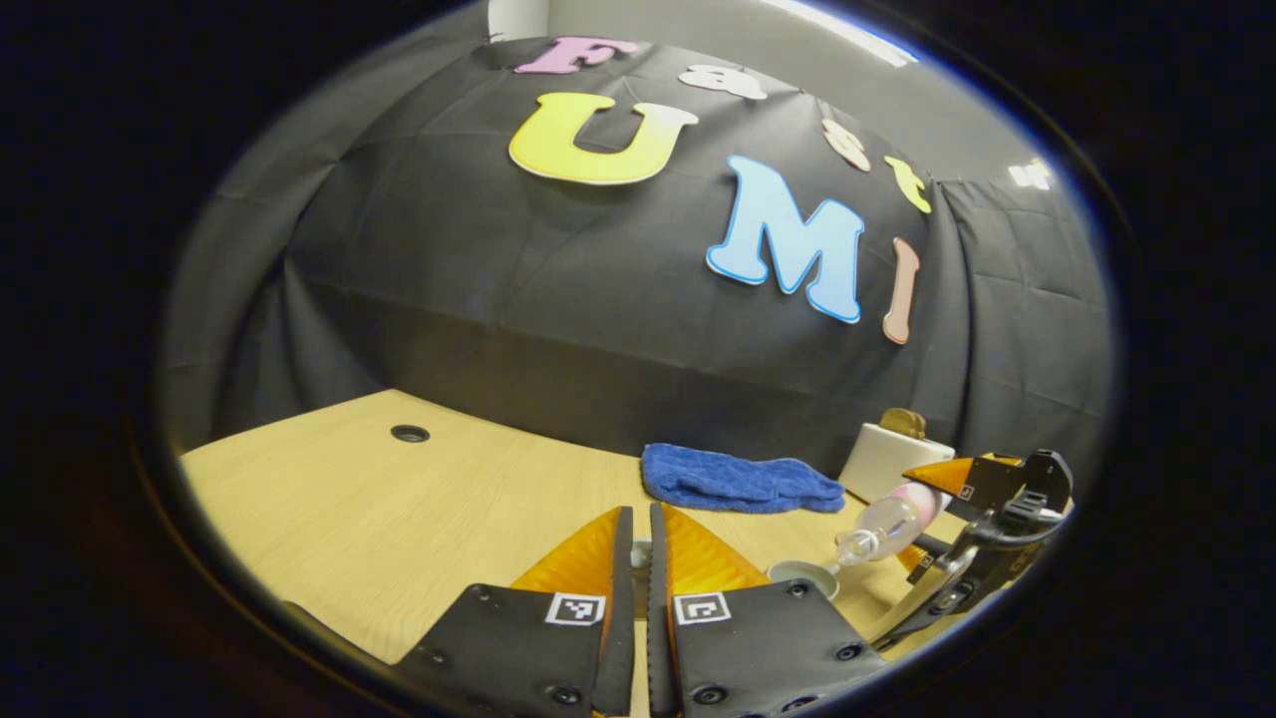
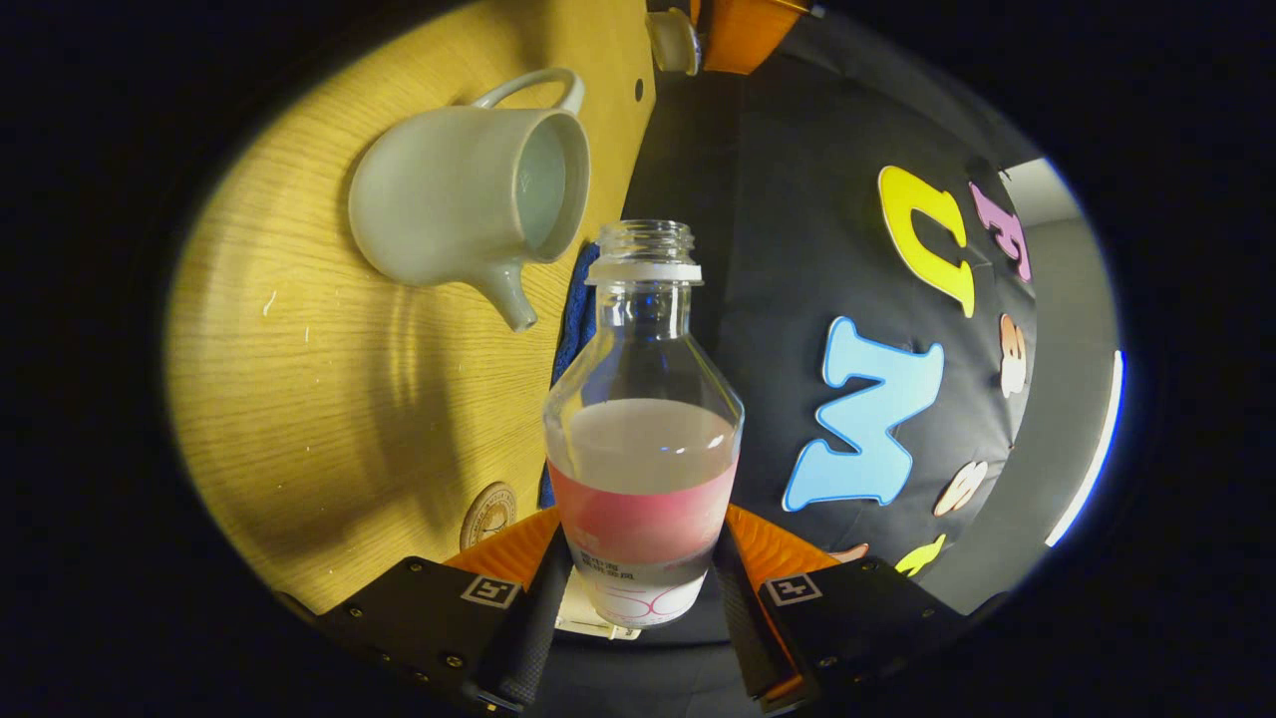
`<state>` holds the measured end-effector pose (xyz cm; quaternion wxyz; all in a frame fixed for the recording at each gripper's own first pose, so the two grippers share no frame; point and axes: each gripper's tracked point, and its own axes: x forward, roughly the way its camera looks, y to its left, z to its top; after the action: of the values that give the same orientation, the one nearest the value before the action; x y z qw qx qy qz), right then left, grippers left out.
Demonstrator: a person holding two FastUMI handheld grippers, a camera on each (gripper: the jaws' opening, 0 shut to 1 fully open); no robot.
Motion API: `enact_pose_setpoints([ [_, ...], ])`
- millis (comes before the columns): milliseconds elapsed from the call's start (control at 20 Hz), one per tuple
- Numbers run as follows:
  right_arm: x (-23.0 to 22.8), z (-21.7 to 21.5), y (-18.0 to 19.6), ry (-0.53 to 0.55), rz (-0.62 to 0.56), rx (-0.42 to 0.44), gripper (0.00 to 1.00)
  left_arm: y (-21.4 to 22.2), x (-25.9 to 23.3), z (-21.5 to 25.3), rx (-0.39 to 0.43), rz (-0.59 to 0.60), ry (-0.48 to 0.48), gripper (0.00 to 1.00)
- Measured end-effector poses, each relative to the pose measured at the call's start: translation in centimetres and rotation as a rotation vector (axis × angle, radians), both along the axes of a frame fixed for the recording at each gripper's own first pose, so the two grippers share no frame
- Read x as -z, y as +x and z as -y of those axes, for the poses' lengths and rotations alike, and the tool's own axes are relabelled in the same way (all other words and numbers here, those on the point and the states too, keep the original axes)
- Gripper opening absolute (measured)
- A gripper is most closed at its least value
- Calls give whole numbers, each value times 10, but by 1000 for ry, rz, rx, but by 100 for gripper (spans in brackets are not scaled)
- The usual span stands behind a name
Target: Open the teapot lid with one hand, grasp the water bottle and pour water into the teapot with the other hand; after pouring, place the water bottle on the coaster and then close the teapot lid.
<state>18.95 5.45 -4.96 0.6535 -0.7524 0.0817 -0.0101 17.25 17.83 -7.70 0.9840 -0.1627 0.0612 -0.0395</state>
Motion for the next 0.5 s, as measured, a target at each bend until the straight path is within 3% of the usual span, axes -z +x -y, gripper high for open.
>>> enact_pose_setpoints([
  [500, -2, -2, 1, -159, 20, -72, 73, 1, 0, -5, -12, -1, -24, 12],
])
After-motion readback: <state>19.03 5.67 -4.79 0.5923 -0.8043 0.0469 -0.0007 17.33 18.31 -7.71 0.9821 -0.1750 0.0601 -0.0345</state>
